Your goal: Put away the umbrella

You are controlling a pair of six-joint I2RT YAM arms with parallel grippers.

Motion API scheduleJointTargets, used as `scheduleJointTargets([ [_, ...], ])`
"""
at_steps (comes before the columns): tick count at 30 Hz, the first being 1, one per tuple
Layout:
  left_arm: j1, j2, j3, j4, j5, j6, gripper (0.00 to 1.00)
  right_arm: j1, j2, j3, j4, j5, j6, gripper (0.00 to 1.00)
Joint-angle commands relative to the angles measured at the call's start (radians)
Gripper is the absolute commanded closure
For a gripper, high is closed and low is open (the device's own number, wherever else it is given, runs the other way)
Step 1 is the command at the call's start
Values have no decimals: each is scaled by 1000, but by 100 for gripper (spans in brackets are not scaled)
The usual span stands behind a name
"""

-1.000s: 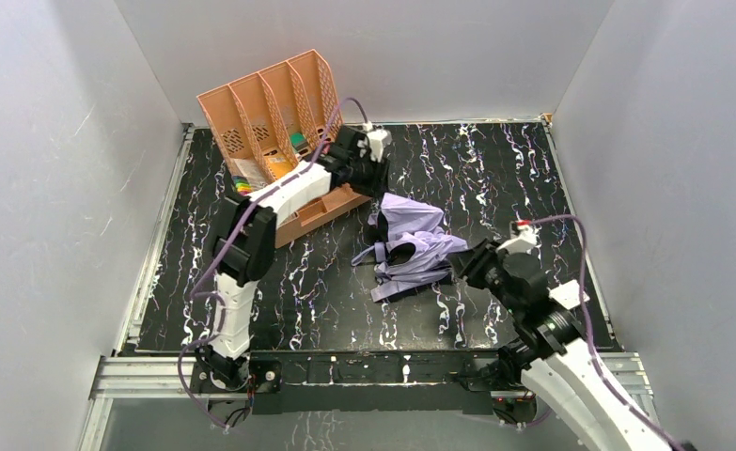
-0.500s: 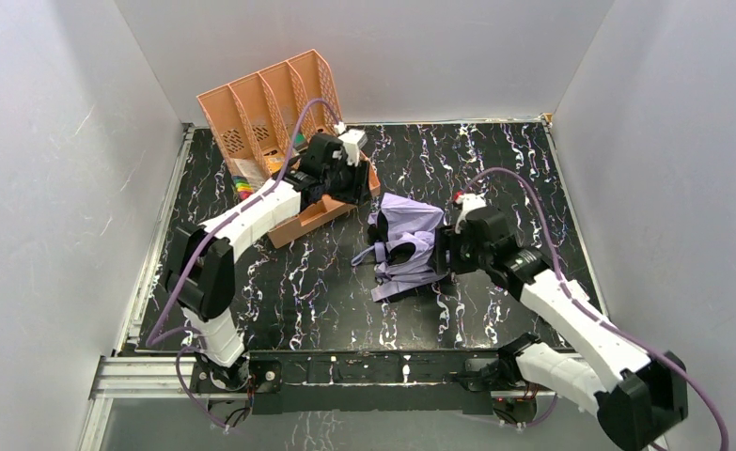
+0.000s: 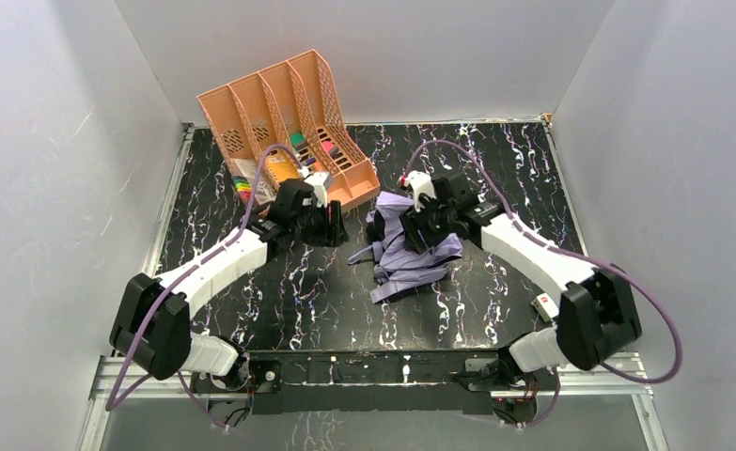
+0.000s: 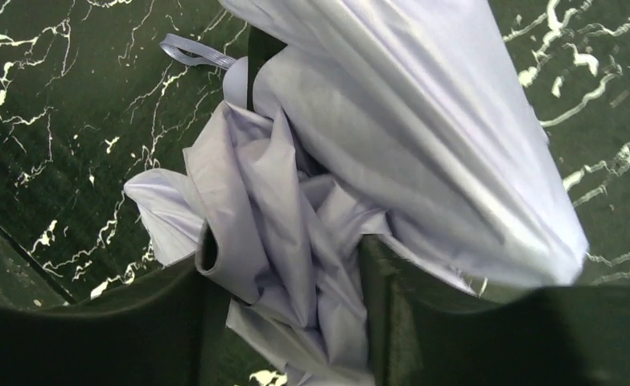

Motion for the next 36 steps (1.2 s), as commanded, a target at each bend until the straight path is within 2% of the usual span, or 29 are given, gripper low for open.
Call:
scheduleJointTargets([
  [1, -8, -68, -92, 37, 37, -83, 49, 4, 101, 102, 60, -78, -51, 44],
  [4, -17, -94, -134, 58, 41, -109, 49, 3, 176, 155, 67, -88, -28, 61],
  [11, -78, -107, -182, 114, 37, -135, 44, -53, 378, 325, 27, -14, 118, 87],
  [19, -115, -81, -187, 151, -29, -98, 25, -152, 564, 418, -67, -94, 205, 89],
  [20, -116, -74, -183, 151, -51, -99, 18, -164, 578, 418, -70, -111, 209, 89],
  [25, -114, -61, -203, 239, -143, -212, 7, -191, 609, 402, -54, -166, 191, 88],
  [28, -114, -24, -193, 257, -196, -300, 5, -193, 625, 399, -53, -166, 190, 88],
  [31, -114, 20, -201, 323, -180, -340, 6, -200, 657, 399, -53, -158, 207, 88],
  [33, -116, 55, -201, 372, -138, -313, 9, -214, 682, 403, -56, -161, 217, 88],
  [36, -115, 113, -166, 392, -97, -183, 10, -226, 722, 423, -76, -170, 204, 88],
])
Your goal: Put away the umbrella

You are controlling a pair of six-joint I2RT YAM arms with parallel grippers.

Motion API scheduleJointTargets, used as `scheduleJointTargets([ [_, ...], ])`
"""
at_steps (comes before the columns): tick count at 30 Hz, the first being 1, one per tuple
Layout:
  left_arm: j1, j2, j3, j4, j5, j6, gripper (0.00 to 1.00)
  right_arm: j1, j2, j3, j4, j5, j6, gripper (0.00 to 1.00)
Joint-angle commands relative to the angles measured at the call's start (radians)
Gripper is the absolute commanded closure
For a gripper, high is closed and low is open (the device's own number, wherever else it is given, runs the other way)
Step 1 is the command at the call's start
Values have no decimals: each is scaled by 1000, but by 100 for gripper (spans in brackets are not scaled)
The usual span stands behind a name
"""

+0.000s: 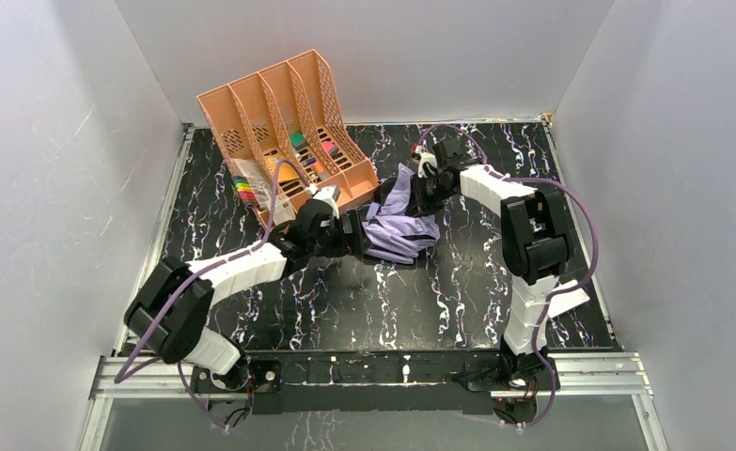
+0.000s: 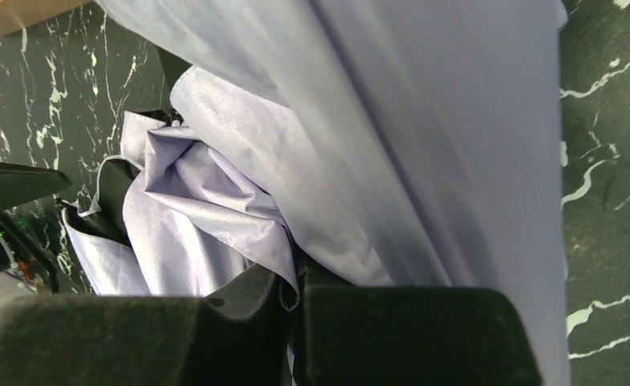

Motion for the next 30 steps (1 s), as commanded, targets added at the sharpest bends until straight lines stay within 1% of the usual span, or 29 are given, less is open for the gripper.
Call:
scheduleJointTargets([
  [1, 1, 69, 43, 60, 42, 152, 10, -21, 110, 15, -71, 58, -30, 88],
  [4, 2, 122, 95, 45, 73, 284, 10, -21, 128, 25, -78, 34, -46, 88],
  [8, 1, 188, 158, 30, 124, 386, 11, -21, 147, 33, -88, 1, -59, 88],
  [10, 1, 217, 181, 20, 123, 398, 13, -22, 150, 37, -90, -3, -61, 88],
  [14, 1, 278, 203, 6, 167, 394, 24, -21, 158, 48, -96, -10, -62, 88],
  [17, 0, 294, 182, 21, 188, 374, 27, -21, 164, 56, -101, -15, -66, 88],
  [24, -7, 275, 142, 26, 255, 337, 61, -6, 155, 51, -125, -31, -78, 88],
  [25, -11, 267, 132, 26, 262, 335, 69, 3, 155, 48, -130, -33, -81, 88],
  [26, -18, 258, 125, 23, 265, 336, 75, 10, 156, 45, -136, -33, -83, 88],
  [28, -35, 234, 110, 9, 260, 334, 84, 25, 154, 30, -138, -31, -78, 88],
  [30, -49, 196, 83, -6, 249, 323, 89, 33, 140, 0, -130, -27, -57, 88],
])
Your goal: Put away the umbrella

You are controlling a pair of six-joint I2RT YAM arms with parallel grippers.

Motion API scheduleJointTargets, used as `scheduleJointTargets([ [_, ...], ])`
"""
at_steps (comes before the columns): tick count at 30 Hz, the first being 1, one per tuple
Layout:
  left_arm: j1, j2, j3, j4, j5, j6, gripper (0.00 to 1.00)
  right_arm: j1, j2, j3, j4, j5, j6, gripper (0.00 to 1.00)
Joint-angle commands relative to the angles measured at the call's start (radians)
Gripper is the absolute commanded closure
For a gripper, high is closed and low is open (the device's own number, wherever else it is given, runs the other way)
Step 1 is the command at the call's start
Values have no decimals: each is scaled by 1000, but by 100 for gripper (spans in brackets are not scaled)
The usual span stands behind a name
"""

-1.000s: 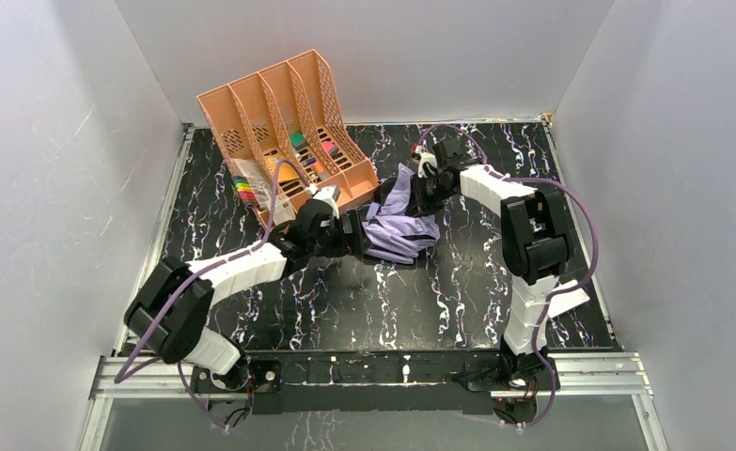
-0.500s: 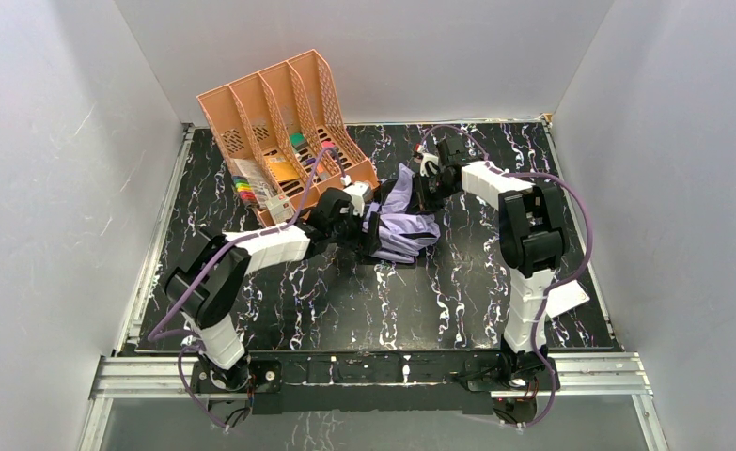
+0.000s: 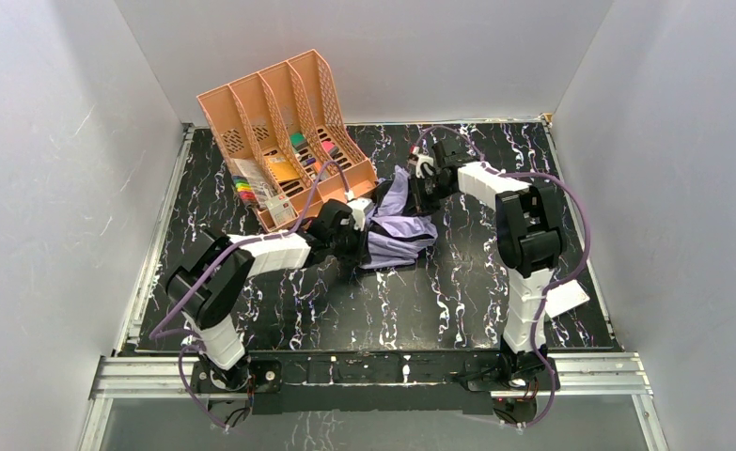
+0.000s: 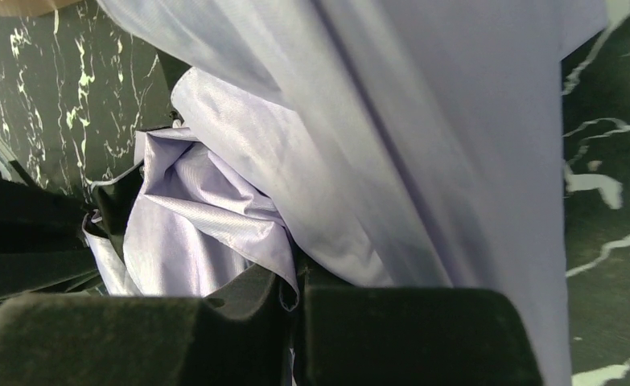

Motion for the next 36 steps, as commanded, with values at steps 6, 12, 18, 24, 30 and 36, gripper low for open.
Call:
scheduleJointTargets([
  [6, -68, -285, -155, -81, -7, -73, 100, 82, -31, -208, -70, 106, 5, 88],
  [12, -106, -431, -176, -171, -36, -105, 100, 124, -68, -260, -69, 95, 11, 85],
  [18, -109, -479, -120, -299, -109, -65, 84, 124, -76, -237, -86, 107, -2, 83],
  [24, -110, -484, -121, -339, -149, -42, 72, 124, -77, -239, -83, 107, -5, 78],
  [30, -110, -476, -121, -324, -134, -45, 92, 125, -83, -251, -69, 104, -4, 78],
  [36, -110, -473, -36, -349, -86, -27, 100, 123, -107, -238, -57, 94, -2, 74],
])
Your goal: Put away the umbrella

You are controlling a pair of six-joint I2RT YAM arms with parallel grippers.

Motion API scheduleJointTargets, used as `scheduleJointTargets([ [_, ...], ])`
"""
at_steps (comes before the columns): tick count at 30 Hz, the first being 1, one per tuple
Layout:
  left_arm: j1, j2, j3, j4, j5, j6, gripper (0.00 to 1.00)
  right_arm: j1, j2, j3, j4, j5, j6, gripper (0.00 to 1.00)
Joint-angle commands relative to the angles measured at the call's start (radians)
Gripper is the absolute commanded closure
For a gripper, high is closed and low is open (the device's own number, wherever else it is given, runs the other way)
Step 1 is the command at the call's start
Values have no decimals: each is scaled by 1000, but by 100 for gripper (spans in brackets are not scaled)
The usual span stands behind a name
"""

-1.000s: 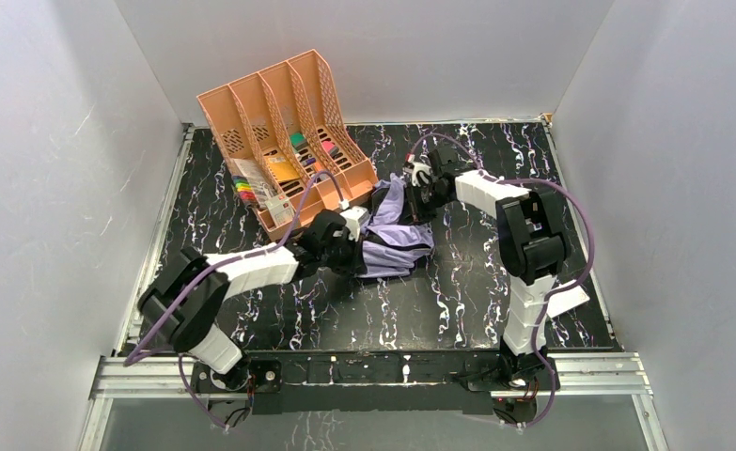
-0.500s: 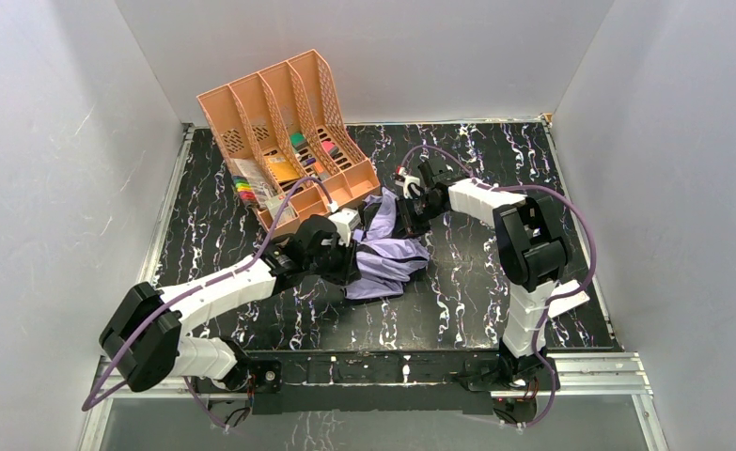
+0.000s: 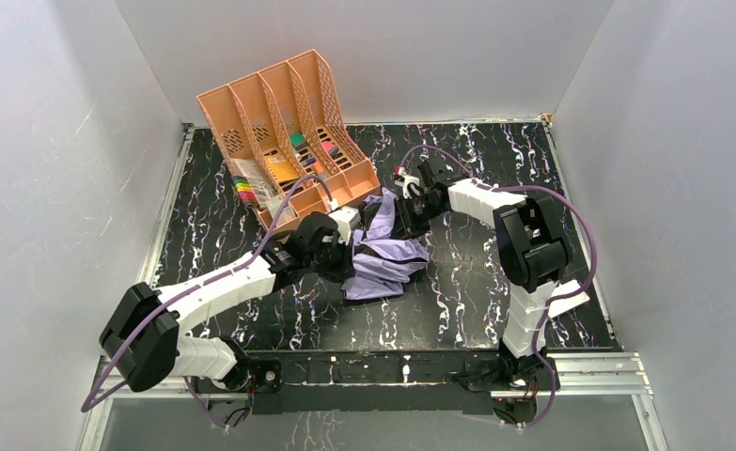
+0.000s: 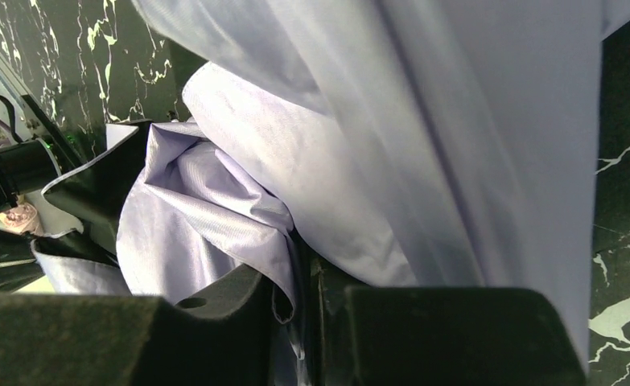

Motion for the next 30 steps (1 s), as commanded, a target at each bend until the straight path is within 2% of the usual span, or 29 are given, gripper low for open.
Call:
scheduleJointTargets([
  [1, -2, -25, 110, -30, 53, 26, 100, 8, 15, -34, -92, 125, -45, 73],
  [10, -6, -86, 290, -116, 274, 60, 100, 8, 51, 46, -100, 167, -43, 72],
  [16, -13, -115, 422, -158, 343, 56, 100, 9, 91, 87, -103, 180, -43, 72],
  [22, -15, -38, 620, -176, 361, 74, 100, 11, 97, 99, -120, 164, -86, 70],
  [26, -15, 37, 726, -174, 291, 95, 100, 21, 84, 95, -127, 133, -111, 68],
  [30, -13, 126, 799, -158, 106, 123, 100, 33, 56, 67, -110, 89, -117, 66],
])
